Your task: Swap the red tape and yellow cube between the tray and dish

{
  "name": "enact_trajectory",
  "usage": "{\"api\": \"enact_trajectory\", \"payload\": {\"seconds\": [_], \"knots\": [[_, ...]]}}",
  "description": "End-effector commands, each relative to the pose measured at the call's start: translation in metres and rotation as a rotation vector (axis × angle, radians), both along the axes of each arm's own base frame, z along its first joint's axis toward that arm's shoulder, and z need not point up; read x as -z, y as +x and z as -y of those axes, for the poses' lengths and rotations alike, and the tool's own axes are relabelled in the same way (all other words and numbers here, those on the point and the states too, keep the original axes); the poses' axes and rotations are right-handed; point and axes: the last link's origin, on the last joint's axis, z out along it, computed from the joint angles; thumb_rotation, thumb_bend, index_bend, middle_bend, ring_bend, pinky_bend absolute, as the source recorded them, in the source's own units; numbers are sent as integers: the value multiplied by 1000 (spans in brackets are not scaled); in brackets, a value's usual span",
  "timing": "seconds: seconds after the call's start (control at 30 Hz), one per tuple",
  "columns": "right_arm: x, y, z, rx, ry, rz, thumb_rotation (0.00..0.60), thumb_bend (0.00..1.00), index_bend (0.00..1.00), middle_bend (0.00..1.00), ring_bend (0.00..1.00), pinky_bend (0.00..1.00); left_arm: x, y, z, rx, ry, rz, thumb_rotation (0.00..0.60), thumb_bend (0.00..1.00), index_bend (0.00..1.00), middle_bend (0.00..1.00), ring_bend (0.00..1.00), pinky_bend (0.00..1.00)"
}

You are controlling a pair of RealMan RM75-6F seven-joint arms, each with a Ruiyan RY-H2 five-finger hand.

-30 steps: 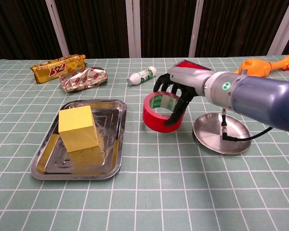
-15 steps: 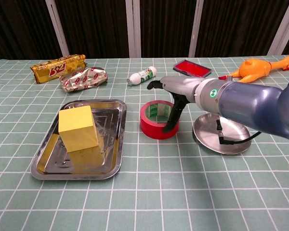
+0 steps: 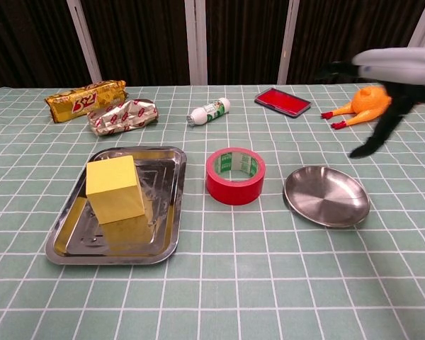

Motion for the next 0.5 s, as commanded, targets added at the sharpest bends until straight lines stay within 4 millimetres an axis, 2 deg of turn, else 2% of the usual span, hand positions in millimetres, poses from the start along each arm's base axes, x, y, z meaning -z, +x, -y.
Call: {"api": "enact_trajectory", "payload": {"seconds": [0.03, 0.13, 0.2, 0.33, 0.5], "knots": [[-53, -94, -113, 92, -113, 70, 600, 20, 0, 0, 0, 0, 10, 20, -25, 30, -133, 3, 600, 0, 169, 0, 0, 7], [-48, -117, -140, 110, -106, 86, 600, 20, 0, 0, 0, 0, 19, 34, -41, 43, -203, -5, 600, 0, 157, 0, 0, 7], [-47, -124, -147, 115, -110, 100, 600, 20, 0, 0, 0, 0, 26, 42, -49, 50, -243, -6, 600, 0, 152, 0, 0, 7], [-47, -129, -147, 116, -127, 105, 600, 20, 0, 0, 0, 0, 48, 65, -63, 93, -333, -8, 600, 0, 151, 0, 0, 7], [-46, -131, -146, 123, -131, 104, 600, 20, 0, 0, 0, 0, 70, 85, -76, 144, -391, -43, 600, 0, 151, 0, 0, 6]]}}
